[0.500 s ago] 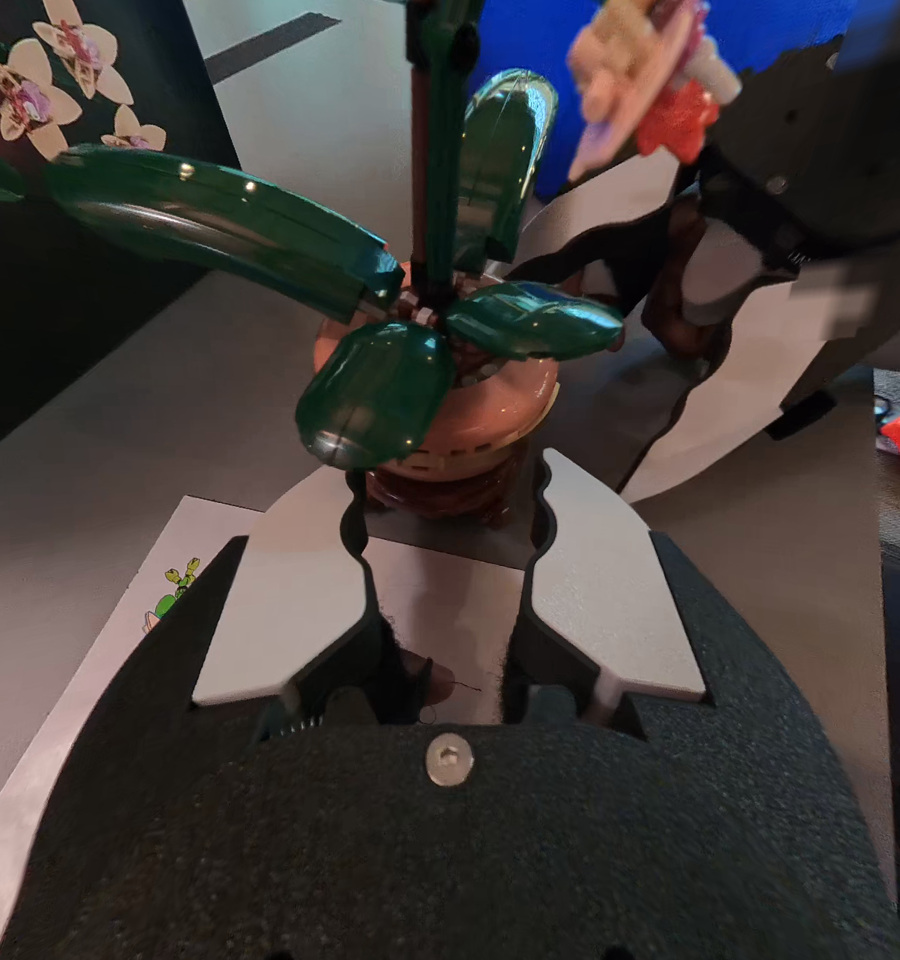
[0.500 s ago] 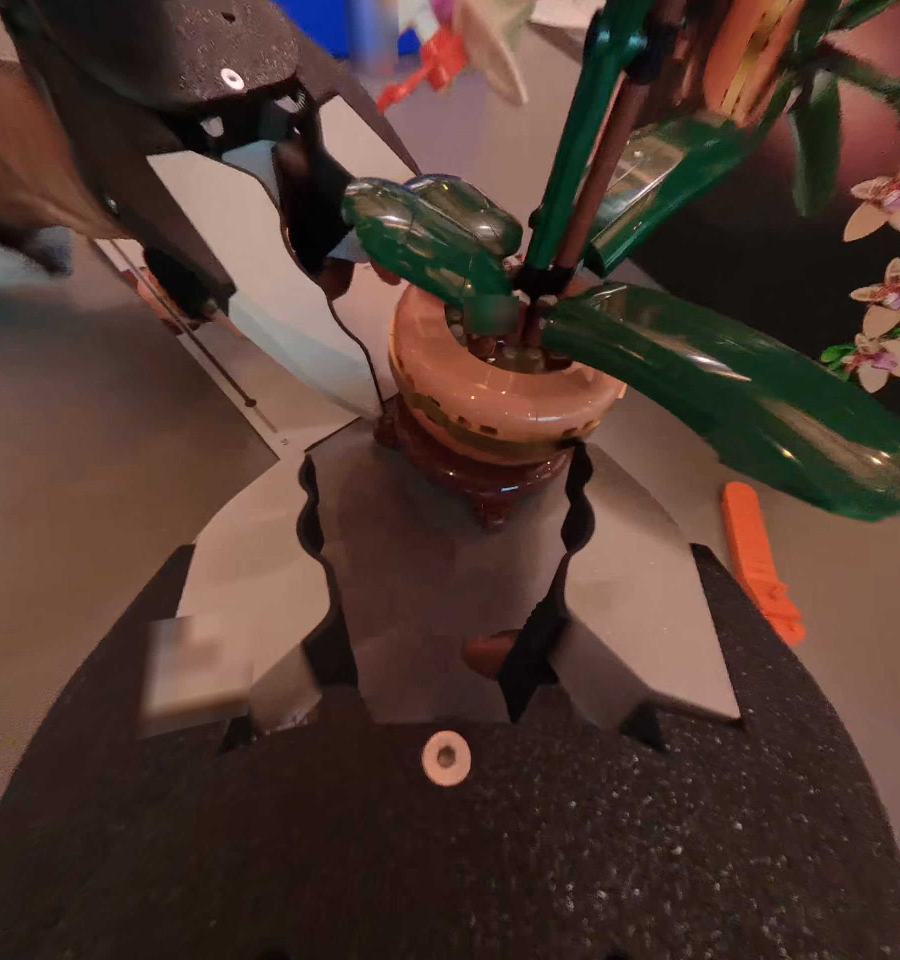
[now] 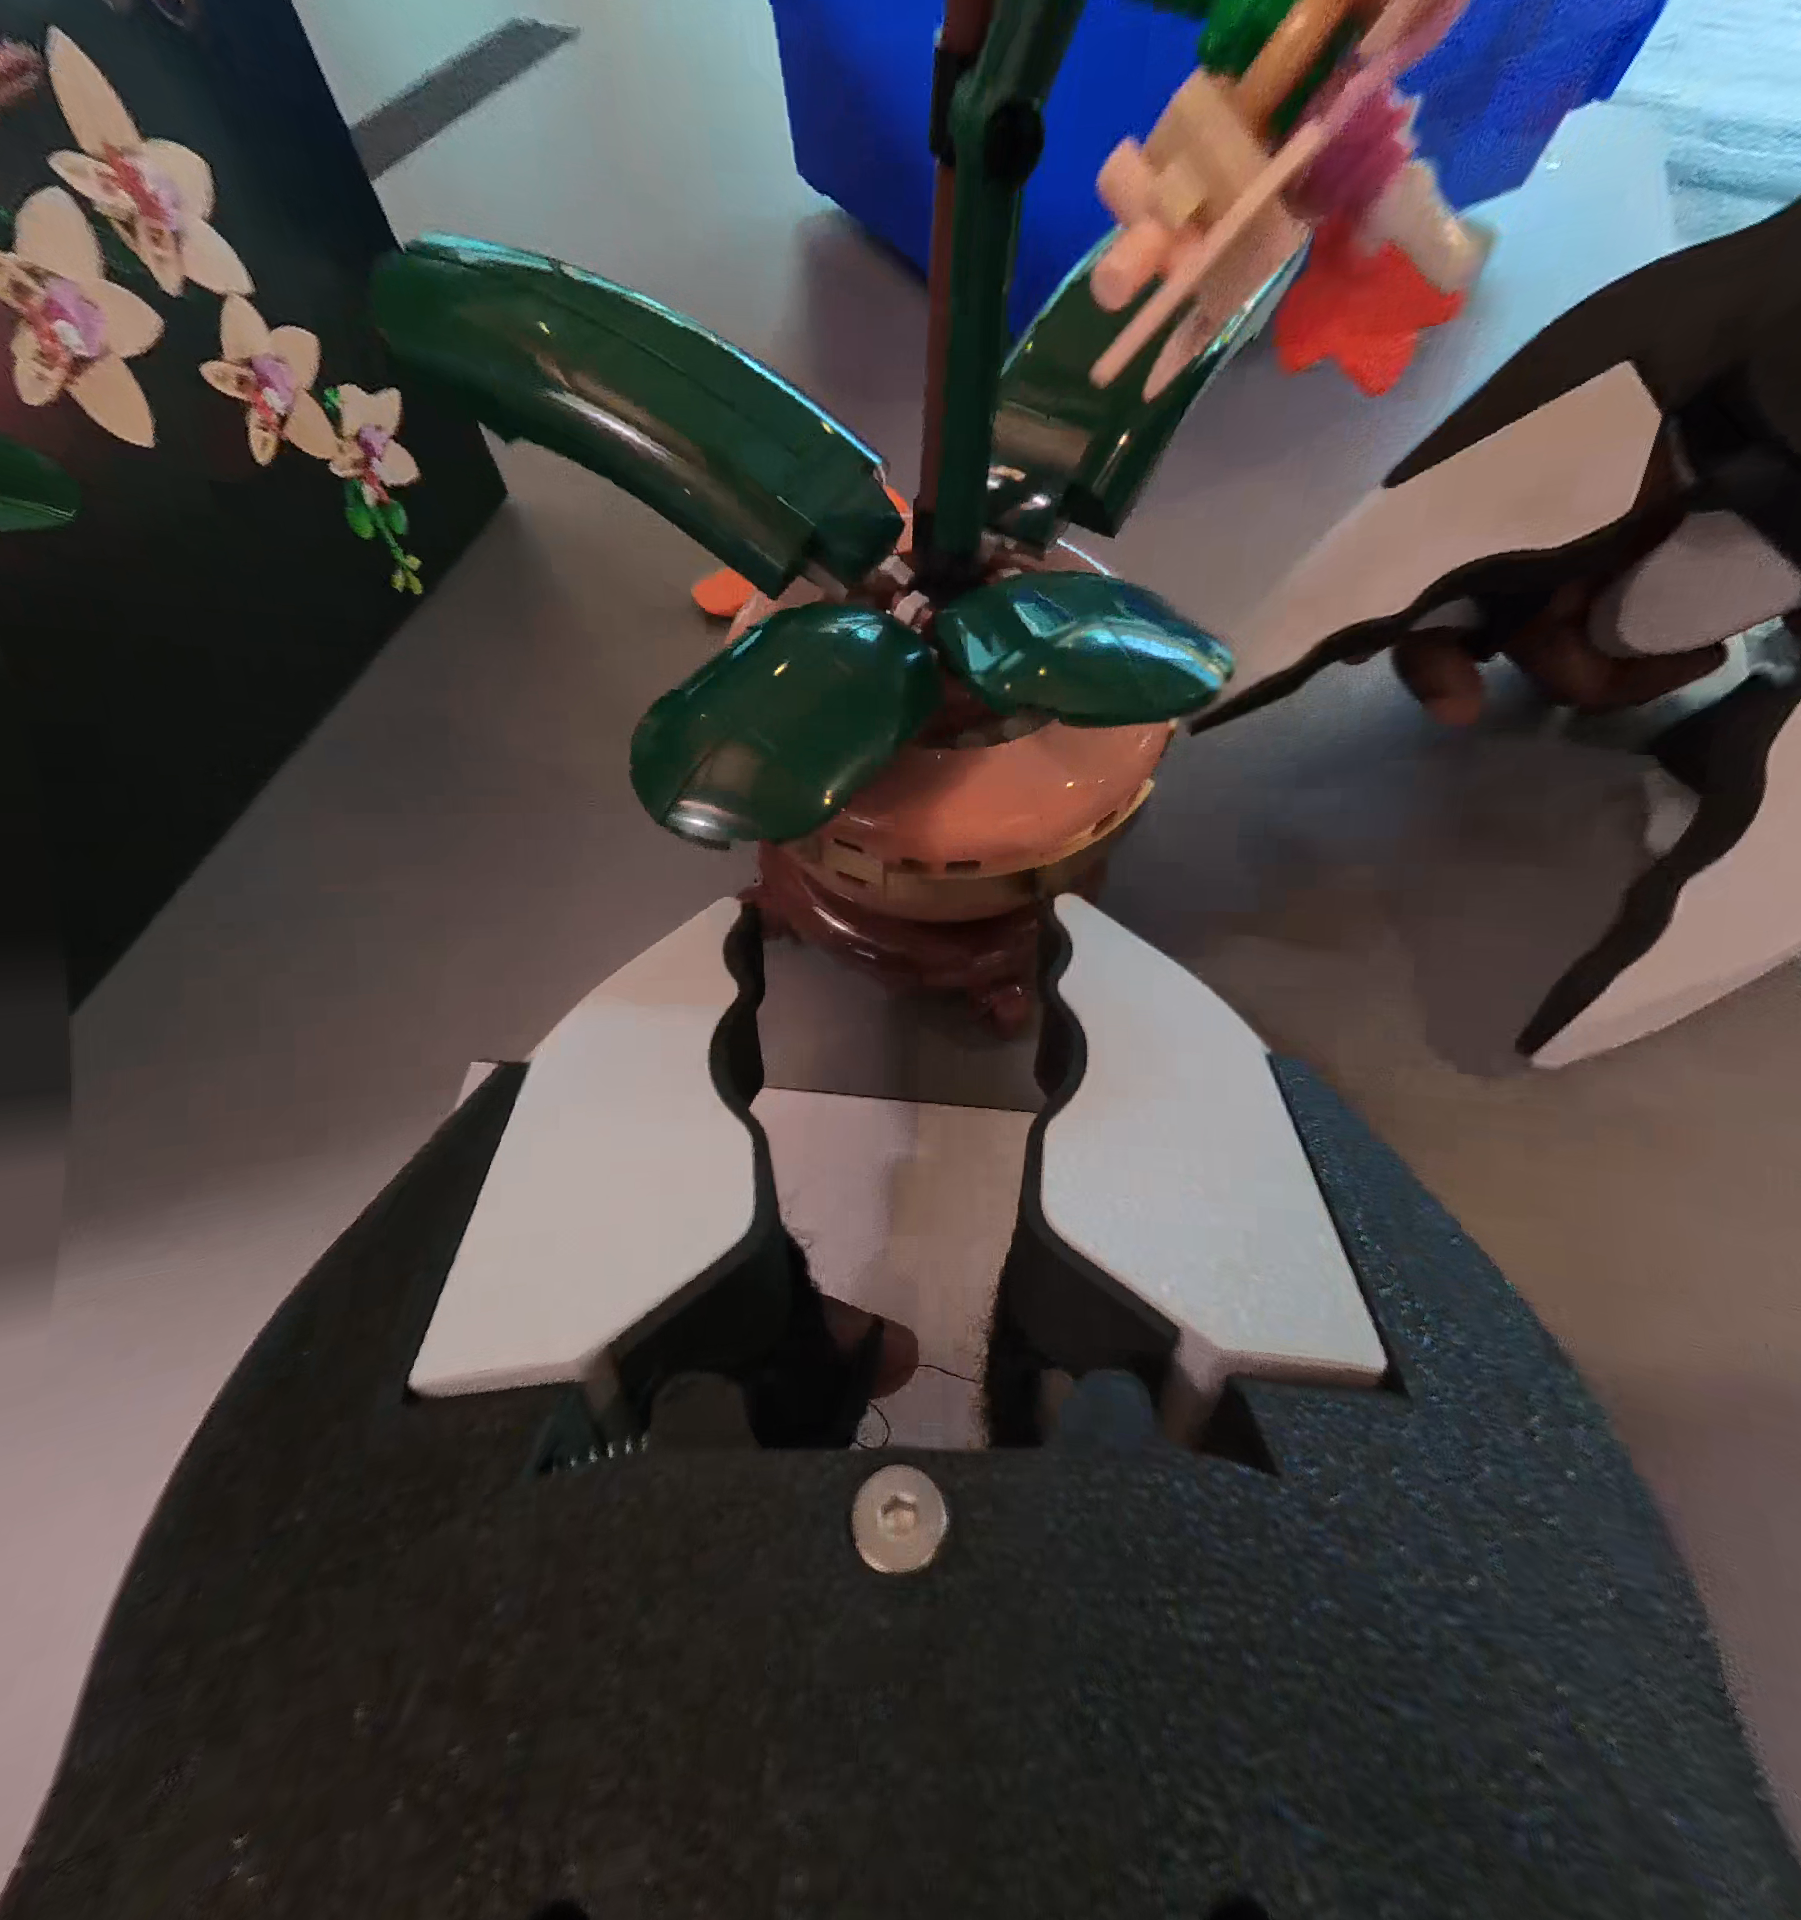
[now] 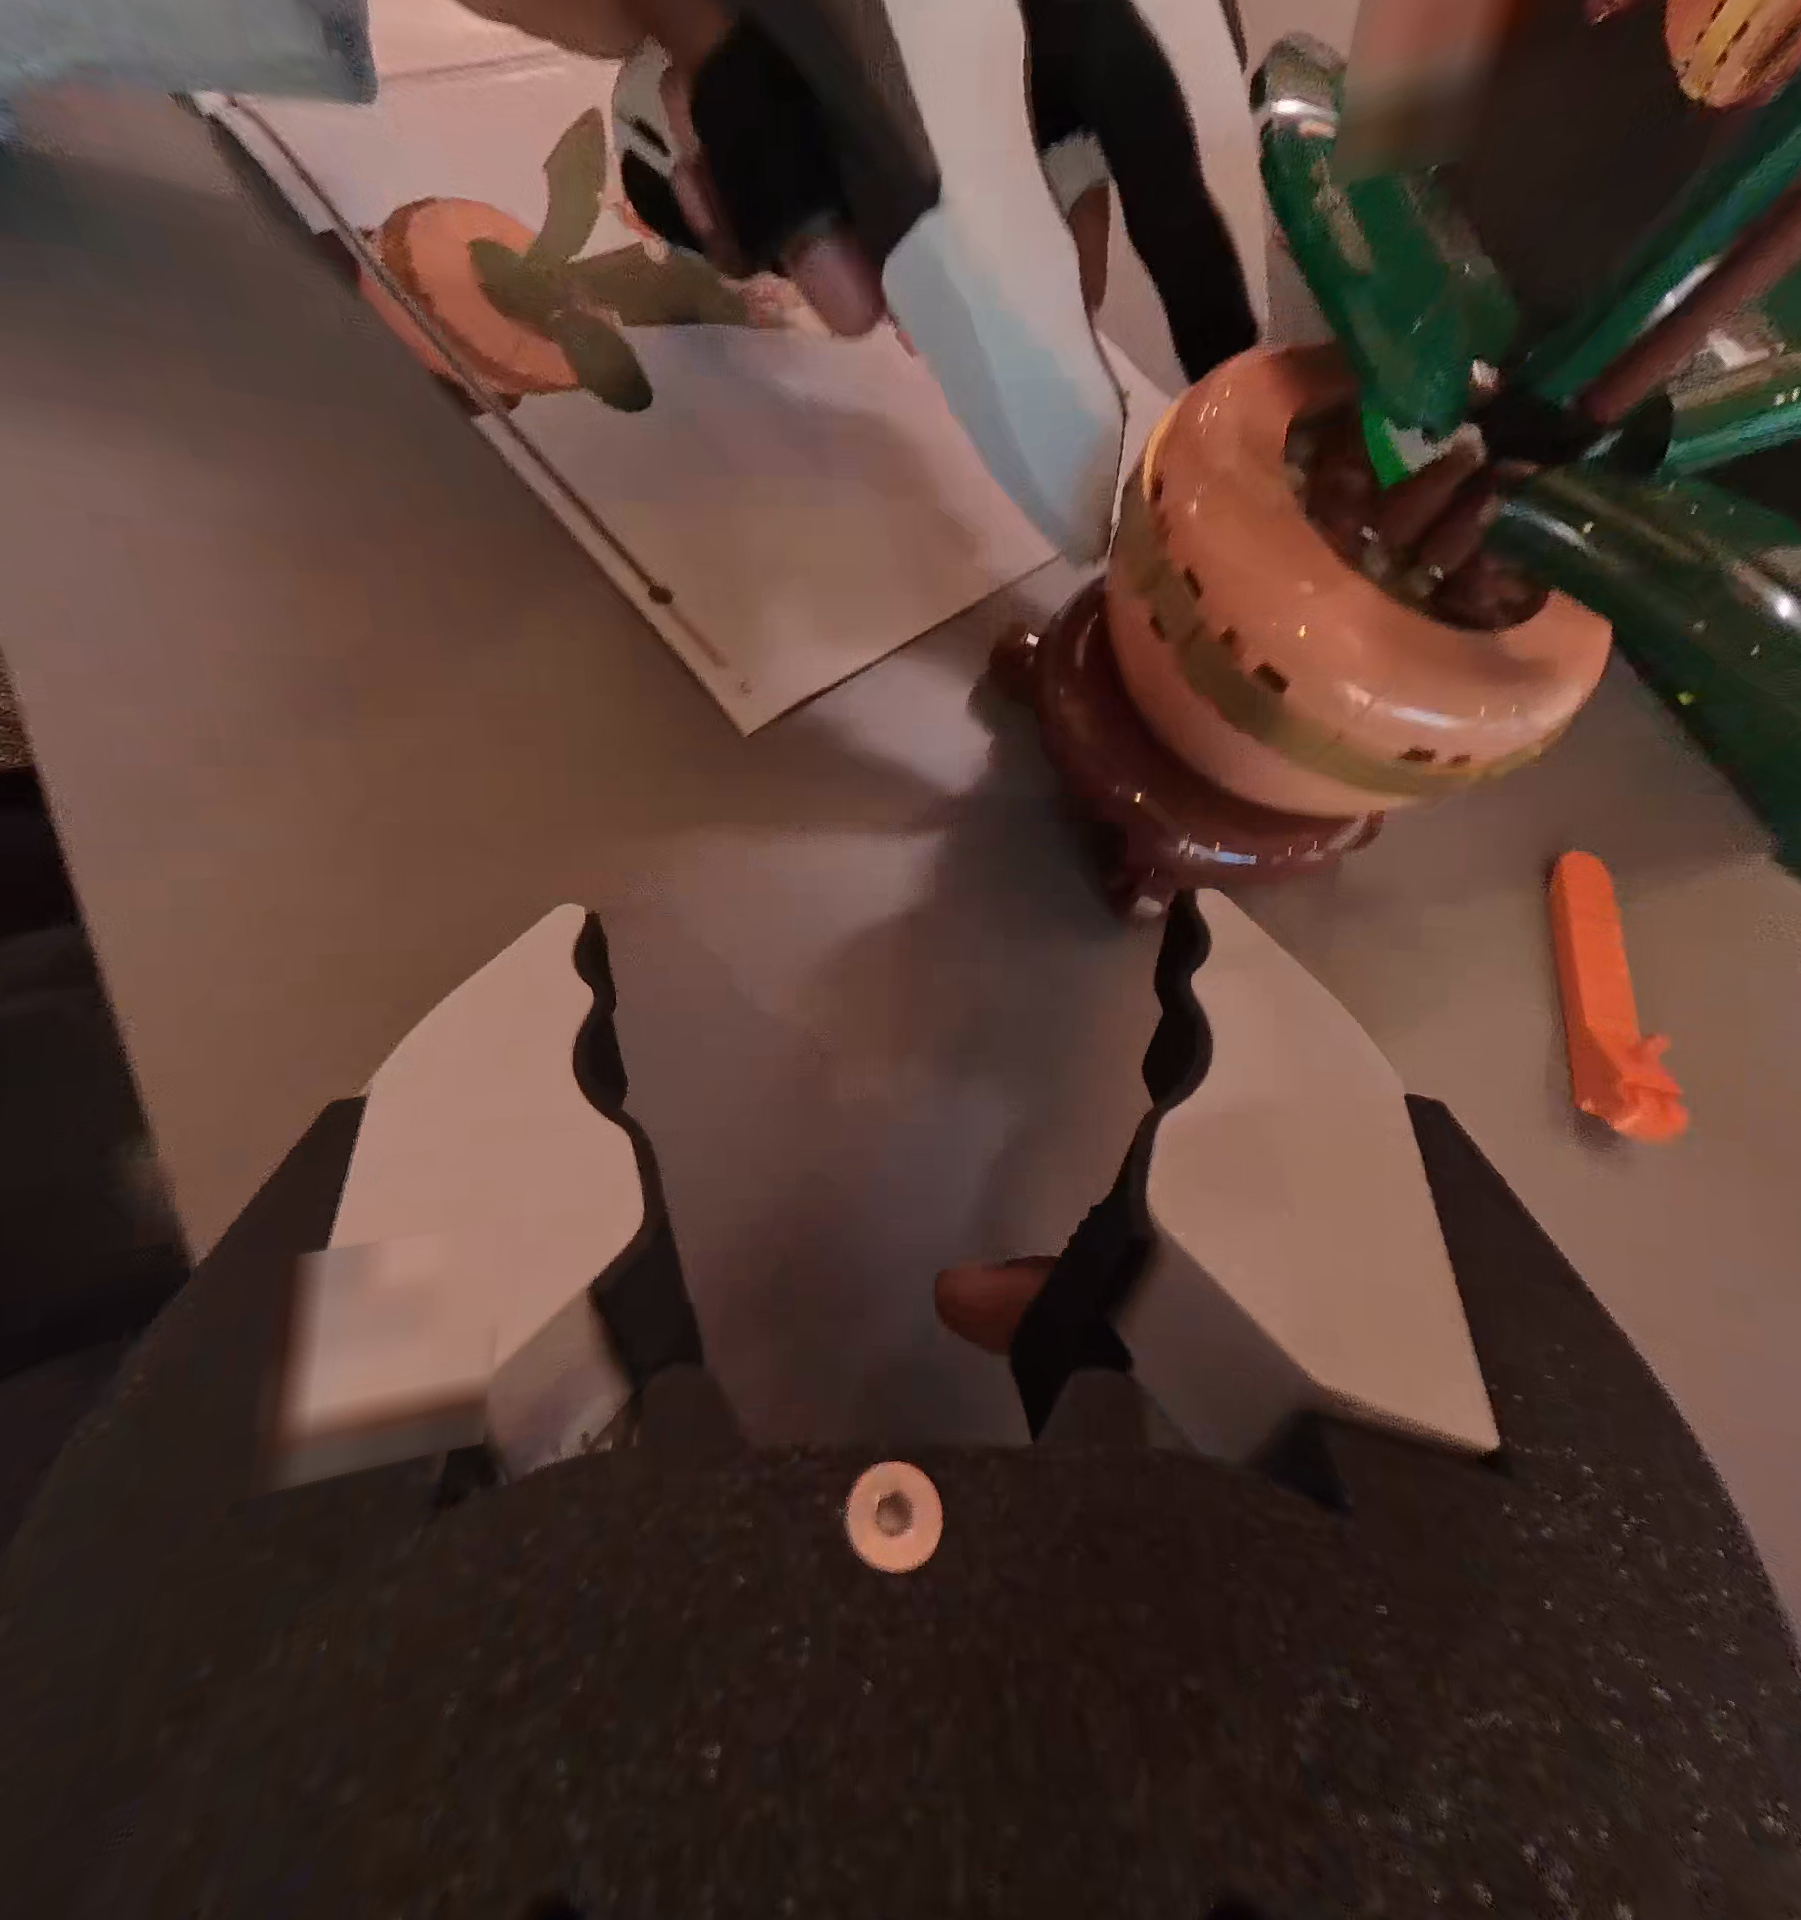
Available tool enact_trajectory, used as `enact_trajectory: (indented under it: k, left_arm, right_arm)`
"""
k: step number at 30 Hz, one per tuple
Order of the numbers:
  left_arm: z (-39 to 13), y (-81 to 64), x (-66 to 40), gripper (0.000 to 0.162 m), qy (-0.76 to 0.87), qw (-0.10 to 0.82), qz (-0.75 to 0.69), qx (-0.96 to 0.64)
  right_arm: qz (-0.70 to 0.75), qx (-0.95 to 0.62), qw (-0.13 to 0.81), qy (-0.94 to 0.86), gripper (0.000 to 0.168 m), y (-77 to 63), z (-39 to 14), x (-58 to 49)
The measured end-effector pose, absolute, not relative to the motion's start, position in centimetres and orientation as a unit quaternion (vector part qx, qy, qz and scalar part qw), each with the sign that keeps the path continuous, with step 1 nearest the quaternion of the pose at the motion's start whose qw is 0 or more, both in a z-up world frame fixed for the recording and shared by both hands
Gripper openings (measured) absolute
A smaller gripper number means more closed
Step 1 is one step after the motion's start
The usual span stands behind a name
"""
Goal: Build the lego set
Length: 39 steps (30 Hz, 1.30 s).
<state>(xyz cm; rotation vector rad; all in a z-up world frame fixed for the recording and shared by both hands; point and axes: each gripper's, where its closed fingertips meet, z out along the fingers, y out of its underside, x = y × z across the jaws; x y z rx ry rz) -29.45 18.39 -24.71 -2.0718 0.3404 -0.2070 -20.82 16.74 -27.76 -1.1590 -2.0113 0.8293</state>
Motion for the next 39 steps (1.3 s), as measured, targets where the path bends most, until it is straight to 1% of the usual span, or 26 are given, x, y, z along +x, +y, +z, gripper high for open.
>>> enact_trajectory:
  k: [2,3,5,8,10,12,14,15,17,18,19,21,24,27,31,35,39]
  left_arm:
    - [-23.8,17.8,-29.7,0.053,0.139,0.517,-0.083,-0.841]
    - [-23.2,17.4,-29.8,0.054,0.138,0.530,-0.083,-0.832]
    - [-22.0,16.7,-30.2,0.055,0.136,0.554,-0.080,-0.817]
    - [-20.2,16.1,-30.3,0.051,0.136,0.588,-0.076,-0.794]
    - [-20.4,16.4,-29.8,0.054,0.137,0.583,-0.092,-0.796]
    - [-21.0,16.9,-29.2,0.057,0.138,0.577,-0.099,-0.799]
    - [-21.3,17.3,-28.6,0.061,0.133,0.578,-0.105,-0.798]
    - [-21.6,17.3,-28.3,0.062,0.134,0.574,-0.110,-0.800]
    - [-22.3,17.4,-28.1,0.067,0.131,0.565,-0.104,-0.808]
    - [-22.7,17.5,-28.3,0.069,0.127,0.559,-0.095,-0.814]
    - [-23.0,17.5,-28.4,0.069,0.125,0.553,-0.088,-0.819]
    - [-23.5,17.5,-28.4,0.067,0.129,0.545,-0.089,-0.824]
    - [-23.8,17.7,-28.2,0.062,0.130,0.537,-0.102,-0.827]
    - [-23.6,18.2,-28.1,0.057,0.135,0.539,-0.109,-0.824]
    - [-23.6,18.7,-28.3,0.053,0.142,0.534,-0.102,-0.827]
    - [-23.6,19.0,-28.6,0.052,0.143,0.534,-0.103,-0.827]
    - [-23.7,19.3,-28.1,0.055,0.161,0.527,-0.117,-0.826]
  right_arm:
    - [0.345,-0.456,0.322,-0.755,0.089,17.1,-27.2,-19.4]
    - [0.366,-0.469,0.323,-0.736,0.080,17.7,-26.7,-18.9]
    - [0.414,-0.489,0.342,-0.687,0.062,19.5,-25.2,-18.2]
    - [0.489,-0.493,0.404,-0.595,0.026,22.1,-21.5,-17.8]
    - [0.522,-0.491,0.437,-0.544,0.015,23.1,-19.4,-17.8]
    - [0.530,-0.489,0.454,-0.523,0.012,23.8,-18.3,-18.0]
    - [0.517,-0.486,0.475,-0.521,0.013,25.0,-17.7,-18.5]
    - [0.507,-0.487,0.477,-0.527,0.019,25.8,-17.8,-18.8]
    - [0.486,-0.502,0.447,-0.558,0.045,27.3,-19.0,-19.7]
    - [0.486,-0.509,0.419,-0.574,0.062,27.5,-19.8,-20.1]
    - [0.493,-0.515,0.384,-0.587,0.073,27.4,-20.4,-20.4]
    - [0.507,-0.528,0.322,-0.600,0.084,26.6,-21.6,-21.0]
    - [0.531,-0.523,0.273,-0.609,0.086,24.3,-22.4,-21.8]
    - [0.553,-0.519,0.239,-0.606,0.082,22.3,-22.8,-23.0]
    - [0.561,-0.508,0.222,-0.615,0.078,20.9,-23.3,-24.5]
    - [0.561,-0.508,0.228,-0.613,0.078,20.8,-23.3,-24.6]
    - [0.560,-0.511,0.233,-0.609,0.083,20.3,-23.2,-23.7]
